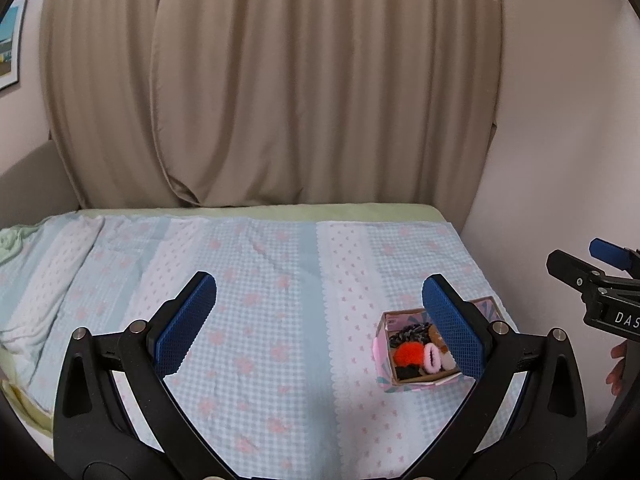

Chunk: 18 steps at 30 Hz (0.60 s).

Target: Organize soft objects

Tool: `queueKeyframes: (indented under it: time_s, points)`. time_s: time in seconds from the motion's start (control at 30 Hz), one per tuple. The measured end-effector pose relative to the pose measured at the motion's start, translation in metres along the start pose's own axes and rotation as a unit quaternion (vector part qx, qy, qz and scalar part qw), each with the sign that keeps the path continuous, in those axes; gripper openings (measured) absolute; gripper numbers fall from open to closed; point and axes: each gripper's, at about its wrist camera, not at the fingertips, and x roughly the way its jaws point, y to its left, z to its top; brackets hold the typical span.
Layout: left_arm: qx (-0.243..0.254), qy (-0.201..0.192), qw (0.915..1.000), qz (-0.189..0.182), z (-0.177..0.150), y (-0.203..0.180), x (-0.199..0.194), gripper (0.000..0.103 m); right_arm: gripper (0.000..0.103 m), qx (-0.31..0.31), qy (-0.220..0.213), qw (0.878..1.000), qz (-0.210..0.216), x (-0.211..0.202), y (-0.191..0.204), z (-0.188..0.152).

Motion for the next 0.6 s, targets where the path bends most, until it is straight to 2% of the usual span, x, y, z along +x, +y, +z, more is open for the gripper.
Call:
queueKeyframes:
  time_s: [0.6]
  points:
    - [0.004, -0.005, 1.0000, -0.003, -0.0016, -0.0041, -0.0004, 0.103, 0.093, 0.001, -0.006, 1.000, 0.000, -0.0003, -0.0025, -0.0006]
